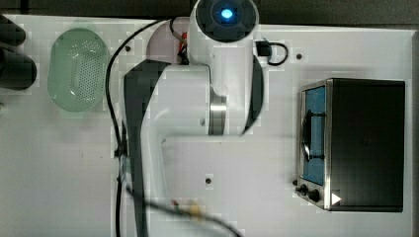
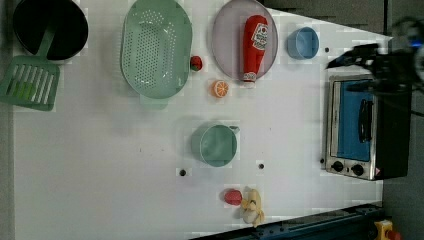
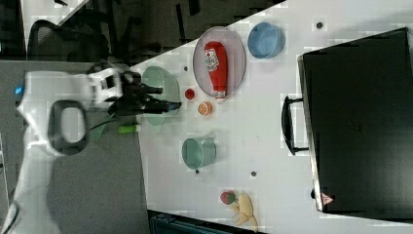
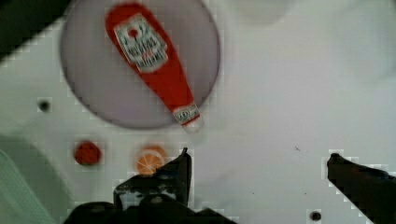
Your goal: Pick ketchup from plate and place it on table.
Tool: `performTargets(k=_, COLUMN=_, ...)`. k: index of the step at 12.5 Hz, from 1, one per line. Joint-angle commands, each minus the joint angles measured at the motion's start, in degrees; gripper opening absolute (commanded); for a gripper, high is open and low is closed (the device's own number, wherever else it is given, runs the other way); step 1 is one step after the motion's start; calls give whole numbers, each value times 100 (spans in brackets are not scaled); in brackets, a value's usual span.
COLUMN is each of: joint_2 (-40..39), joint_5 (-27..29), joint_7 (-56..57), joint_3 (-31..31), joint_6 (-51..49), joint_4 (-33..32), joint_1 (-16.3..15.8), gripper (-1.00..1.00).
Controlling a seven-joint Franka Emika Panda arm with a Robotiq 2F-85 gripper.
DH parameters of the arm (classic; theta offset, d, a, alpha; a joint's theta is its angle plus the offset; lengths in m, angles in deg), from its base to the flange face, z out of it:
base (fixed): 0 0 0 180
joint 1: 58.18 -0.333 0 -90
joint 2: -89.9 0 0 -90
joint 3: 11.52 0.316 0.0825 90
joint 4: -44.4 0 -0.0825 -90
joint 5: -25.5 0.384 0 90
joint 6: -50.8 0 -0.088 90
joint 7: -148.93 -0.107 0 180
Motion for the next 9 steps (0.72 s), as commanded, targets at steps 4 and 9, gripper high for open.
performTargets(k=4, joint_2=-1125, joint_5=-292, joint_7=1572, joint_3=143, joint_6=148, joint_4=775, joint_1=-137, gripper=100)
performTargets(k=9, joint_2=-2143, joint_5=-696, joint_7=1912, joint_3=142, joint_6=782, joint_4=1399, joint_1=-415, gripper=100)
